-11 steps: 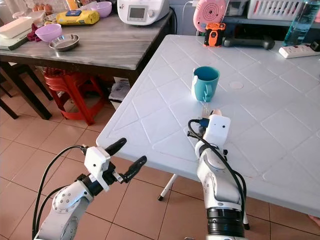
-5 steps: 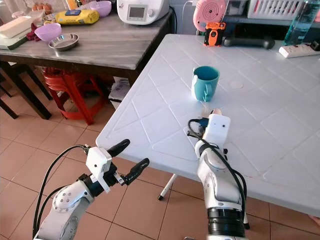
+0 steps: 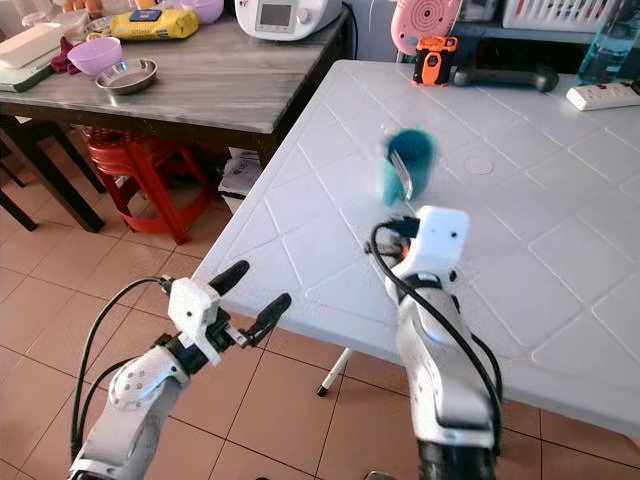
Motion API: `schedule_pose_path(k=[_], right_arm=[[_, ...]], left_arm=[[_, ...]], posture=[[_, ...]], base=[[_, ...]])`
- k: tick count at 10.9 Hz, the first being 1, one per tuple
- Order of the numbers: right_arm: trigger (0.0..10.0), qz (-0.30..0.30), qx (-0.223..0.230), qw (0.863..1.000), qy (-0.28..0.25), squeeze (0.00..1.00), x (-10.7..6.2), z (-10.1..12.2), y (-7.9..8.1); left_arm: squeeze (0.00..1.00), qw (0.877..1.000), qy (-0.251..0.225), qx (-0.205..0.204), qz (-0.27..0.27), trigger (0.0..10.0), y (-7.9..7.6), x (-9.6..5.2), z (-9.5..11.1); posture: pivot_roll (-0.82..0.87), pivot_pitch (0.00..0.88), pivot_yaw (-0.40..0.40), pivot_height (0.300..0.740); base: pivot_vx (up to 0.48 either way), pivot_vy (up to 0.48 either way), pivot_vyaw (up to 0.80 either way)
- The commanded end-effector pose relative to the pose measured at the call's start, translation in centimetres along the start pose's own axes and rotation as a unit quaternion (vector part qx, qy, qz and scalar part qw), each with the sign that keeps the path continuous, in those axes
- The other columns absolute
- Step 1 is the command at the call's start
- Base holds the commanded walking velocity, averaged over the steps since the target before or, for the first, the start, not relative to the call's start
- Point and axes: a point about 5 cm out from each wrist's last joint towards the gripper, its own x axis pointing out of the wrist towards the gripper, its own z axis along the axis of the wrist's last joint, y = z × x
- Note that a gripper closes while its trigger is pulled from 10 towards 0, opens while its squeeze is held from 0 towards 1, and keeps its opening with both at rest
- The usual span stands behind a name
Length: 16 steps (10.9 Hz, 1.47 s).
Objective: Setting the table
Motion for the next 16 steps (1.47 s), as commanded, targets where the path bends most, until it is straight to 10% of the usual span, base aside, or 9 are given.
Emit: schedule_pose_path(k=[1,11,12,13,14,16], right_arm=[[0.0,0.010,0.008,1.000,-0.008,0.00,-0.4,0.3,0.5],[0.0,0.008,-0.030,0.998,-0.052,0.00,-1.1,1.3,0.2],[3.1,0.010,-0.038,0.997,-0.068,0.00,-1.3,1.7,0.2],[3.6,0.011,-0.047,0.995,-0.082,0.00,-1.4,2.2,0.3],[9.8,0.014,-0.051,0.994,-0.094,0.00,-1.5,2.7,0.5],[10.0,0.013,-0.055,0.993,-0.104,0.00,-1.5,3.0,0.5]], left_arm=[[0.00,1.000,0.007,0.005,0.005,10.0,0.2,-0.1,-0.3],[0.00,0.996,0.015,0.031,0.087,10.0,1.5,0.8,-0.4],[0.00,0.992,0.023,0.040,0.120,10.0,2.2,0.9,-0.4],[0.00,0.988,0.025,0.044,0.145,10.0,2.7,1.1,-0.3],[0.00,0.985,0.023,0.048,0.163,10.0,3.0,1.3,-0.1],[0.00,0.981,0.028,0.053,0.184,10.0,3.4,1.3,-0.1]], posture=[[-0.17,0.093,0.104,0.740],[-0.17,0.086,0.106,0.740],[-0.17,0.086,0.108,0.740],[-0.17,0.087,0.109,0.740],[-0.17,0.087,0.111,0.740],[-0.17,0.087,0.109,0.740]], base=[[0.000,0.000,0.00],[0.000,0.000,0.00],[0.000,0.000,0.00],[0.000,0.000,0.00],[0.000,0.000,0.00],[0.000,0.000,0.00]])
